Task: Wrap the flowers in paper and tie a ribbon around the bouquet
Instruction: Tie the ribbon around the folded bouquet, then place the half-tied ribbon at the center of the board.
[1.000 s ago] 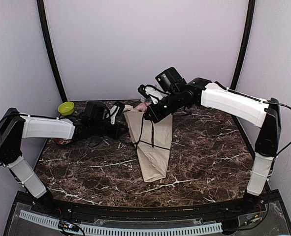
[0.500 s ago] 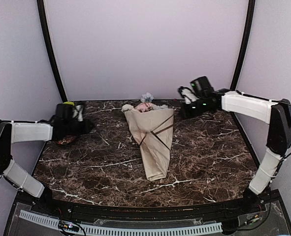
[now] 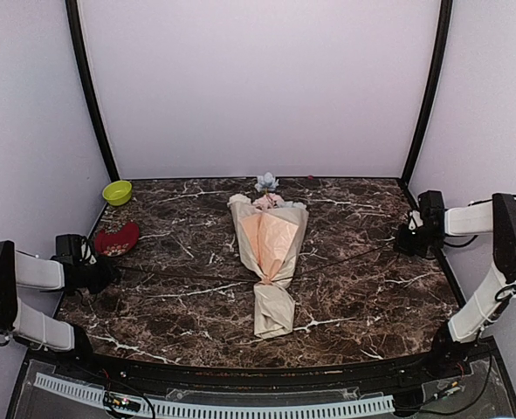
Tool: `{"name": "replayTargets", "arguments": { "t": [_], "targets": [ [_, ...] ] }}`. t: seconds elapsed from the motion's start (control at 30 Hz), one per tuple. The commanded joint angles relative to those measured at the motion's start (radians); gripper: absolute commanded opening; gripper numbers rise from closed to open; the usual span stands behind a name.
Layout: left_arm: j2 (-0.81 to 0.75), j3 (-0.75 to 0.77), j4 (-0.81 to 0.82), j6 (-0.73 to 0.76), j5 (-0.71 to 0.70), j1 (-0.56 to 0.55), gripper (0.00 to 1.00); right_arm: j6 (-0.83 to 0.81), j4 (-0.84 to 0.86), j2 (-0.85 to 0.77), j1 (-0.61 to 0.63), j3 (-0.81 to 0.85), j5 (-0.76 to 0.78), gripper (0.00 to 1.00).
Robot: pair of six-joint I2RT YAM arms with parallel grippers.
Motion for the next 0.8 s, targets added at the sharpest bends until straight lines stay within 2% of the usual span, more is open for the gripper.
{"name": "replayTargets", "arguments": {
  "t": [0.0,0.27,0.4,0.53,0.77],
  "targets": [
    [-0.018,0.017,0.019,-0.009,-0.011,0.012,0.00,0.022,0.054,0.009,0.017,0.048,0.031,0.00],
    [-0.032,0.019,0.019,-0.003,-0.031,0.012,0.00,0.015,0.033,0.002,0.021,0.067,0.049,0.00],
    [-0.071,0.035,0.026,0.021,-0.014,-0.018,0.00,-0.028,-0.001,0.002,0.087,0.106,0.059,0.00],
    [-0.147,0.141,-0.022,0.100,-0.074,-0.228,0.00,-0.079,-0.048,0.002,0.214,0.196,0.022,0.00],
    [-0.133,0.431,-0.097,0.325,-0.083,-0.585,0.00,-0.181,-0.101,-0.058,0.409,0.348,-0.210,0.00]
  ]
}}
